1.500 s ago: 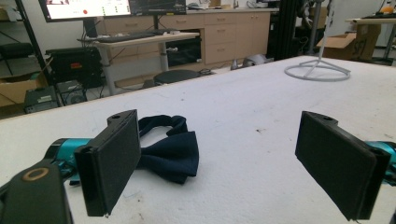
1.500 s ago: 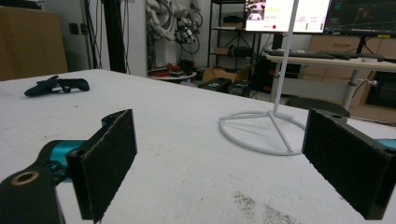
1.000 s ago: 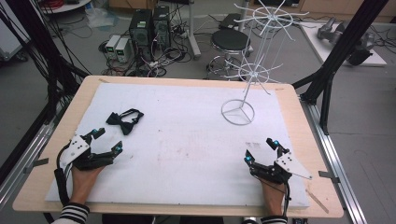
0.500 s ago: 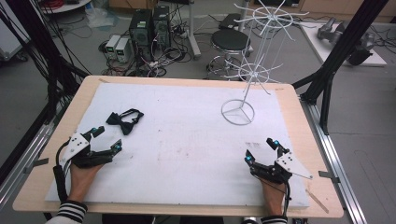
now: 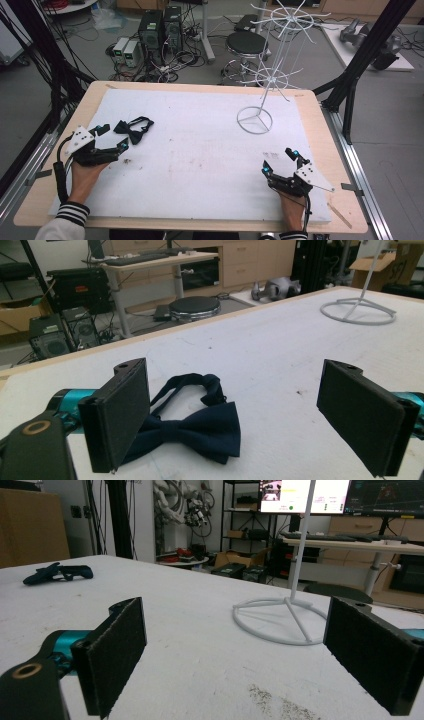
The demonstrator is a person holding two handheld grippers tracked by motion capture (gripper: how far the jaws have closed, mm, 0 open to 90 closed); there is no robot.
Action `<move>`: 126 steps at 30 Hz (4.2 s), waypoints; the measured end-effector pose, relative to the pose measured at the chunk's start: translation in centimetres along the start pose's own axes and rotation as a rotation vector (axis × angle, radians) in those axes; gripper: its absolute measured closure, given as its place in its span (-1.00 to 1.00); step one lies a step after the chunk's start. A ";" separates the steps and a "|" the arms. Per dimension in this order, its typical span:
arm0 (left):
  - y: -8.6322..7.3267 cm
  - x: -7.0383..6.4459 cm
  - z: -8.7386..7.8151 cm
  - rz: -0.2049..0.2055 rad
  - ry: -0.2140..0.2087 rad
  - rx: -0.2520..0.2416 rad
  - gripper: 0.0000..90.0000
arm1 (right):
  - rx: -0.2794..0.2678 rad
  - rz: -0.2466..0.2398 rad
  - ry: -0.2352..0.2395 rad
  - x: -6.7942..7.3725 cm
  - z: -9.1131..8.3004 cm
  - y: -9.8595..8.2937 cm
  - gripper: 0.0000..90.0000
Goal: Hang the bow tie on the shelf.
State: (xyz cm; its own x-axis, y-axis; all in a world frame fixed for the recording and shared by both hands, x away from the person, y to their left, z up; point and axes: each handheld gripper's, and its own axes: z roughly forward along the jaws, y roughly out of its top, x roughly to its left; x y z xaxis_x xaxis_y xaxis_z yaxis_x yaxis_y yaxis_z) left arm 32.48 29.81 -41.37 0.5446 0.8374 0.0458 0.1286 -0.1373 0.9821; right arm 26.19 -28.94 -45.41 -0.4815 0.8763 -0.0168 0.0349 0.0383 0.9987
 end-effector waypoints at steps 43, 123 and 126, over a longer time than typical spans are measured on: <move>3.6 1.2 7.9 0.121 -0.015 0.442 -0.67 | -0.008 0.005 -0.005 -0.1 0.0 0.0 -0.79; 2.7 0.3 15.5 0.046 -0.009 0.911 0.61 | -0.015 0.018 -0.009 -0.2 -0.1 0.0 -0.79; 2.8 0.2 15.5 0.043 -0.008 0.918 0.64 | -0.016 0.016 -0.009 -0.2 -0.1 0.0 -0.79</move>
State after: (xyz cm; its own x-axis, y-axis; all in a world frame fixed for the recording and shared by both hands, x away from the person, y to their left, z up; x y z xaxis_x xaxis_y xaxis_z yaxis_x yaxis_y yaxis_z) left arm 45.82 21.44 -41.48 0.5697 0.8186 0.0738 0.7140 -0.5374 0.4488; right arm 26.22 -29.17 -45.44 -0.4728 0.8812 -0.0014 0.0287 0.0170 0.9994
